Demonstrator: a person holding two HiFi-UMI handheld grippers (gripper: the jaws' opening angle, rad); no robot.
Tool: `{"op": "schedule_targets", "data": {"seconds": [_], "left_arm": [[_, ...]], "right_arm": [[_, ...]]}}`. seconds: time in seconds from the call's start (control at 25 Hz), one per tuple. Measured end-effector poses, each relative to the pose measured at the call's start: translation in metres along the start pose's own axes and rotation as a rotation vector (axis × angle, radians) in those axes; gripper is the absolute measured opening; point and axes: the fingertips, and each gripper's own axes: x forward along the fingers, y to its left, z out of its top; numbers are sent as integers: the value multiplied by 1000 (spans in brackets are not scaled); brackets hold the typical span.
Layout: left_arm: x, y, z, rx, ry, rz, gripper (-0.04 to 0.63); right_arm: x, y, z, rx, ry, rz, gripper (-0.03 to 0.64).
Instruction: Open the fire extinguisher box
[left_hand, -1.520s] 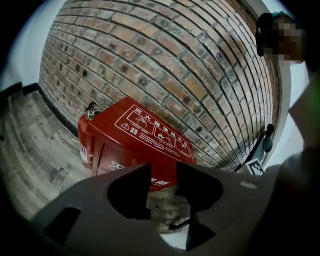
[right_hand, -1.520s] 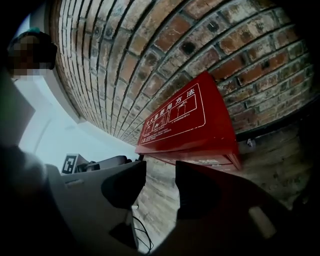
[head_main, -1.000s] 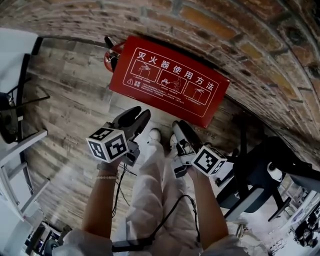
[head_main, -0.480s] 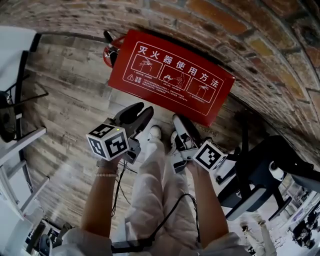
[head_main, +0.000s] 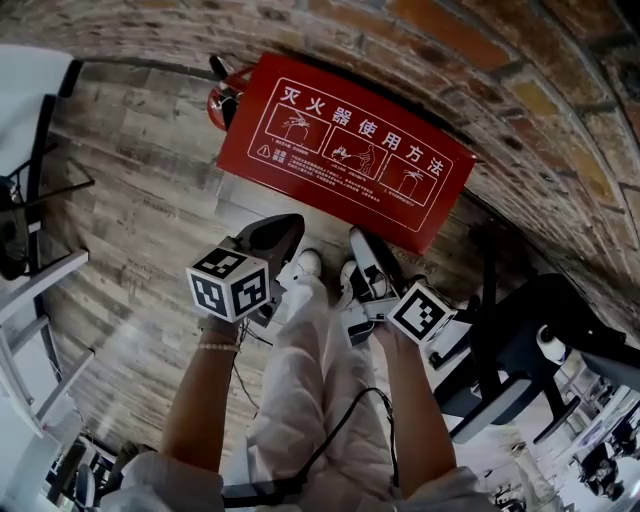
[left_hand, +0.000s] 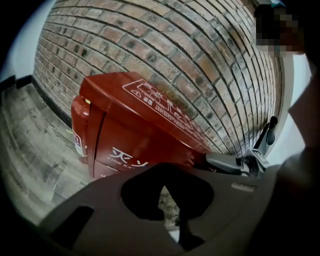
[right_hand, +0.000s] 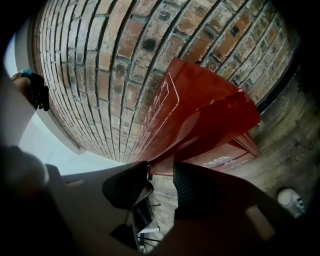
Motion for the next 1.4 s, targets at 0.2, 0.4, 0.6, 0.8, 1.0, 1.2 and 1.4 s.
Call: {"op": "schedule_targets", "data": {"seconds": [0.2,0.4,0.6,0.8,1.0,1.2,1.4], "left_arm": [[14,-6,-5,-15,-10,-24,-3],[24,-6,-9,-9,-7,-18,-3],[28,-8,-10,-9,-6,-14,-3],[32,-10,-14,-10,0,-11,-3],[36,-14,-15,-7,6,-10,-3],[42,-17,-15,4,9,-10,-3],[46,-15,-16,10,21,3,-3]], "right_arm": [[-4,0,-2,0,3,-3,155],[-4,6,-1,-2,11,6,152],[-7,13,0,-9,29,23,143],[-9,16,-1,-18,49,20,135],[-10,16,-1,-37,69,15,129],[-12,14,-2,-23,72,17,107],[-13,21,0,-16,67,43,92]]}}
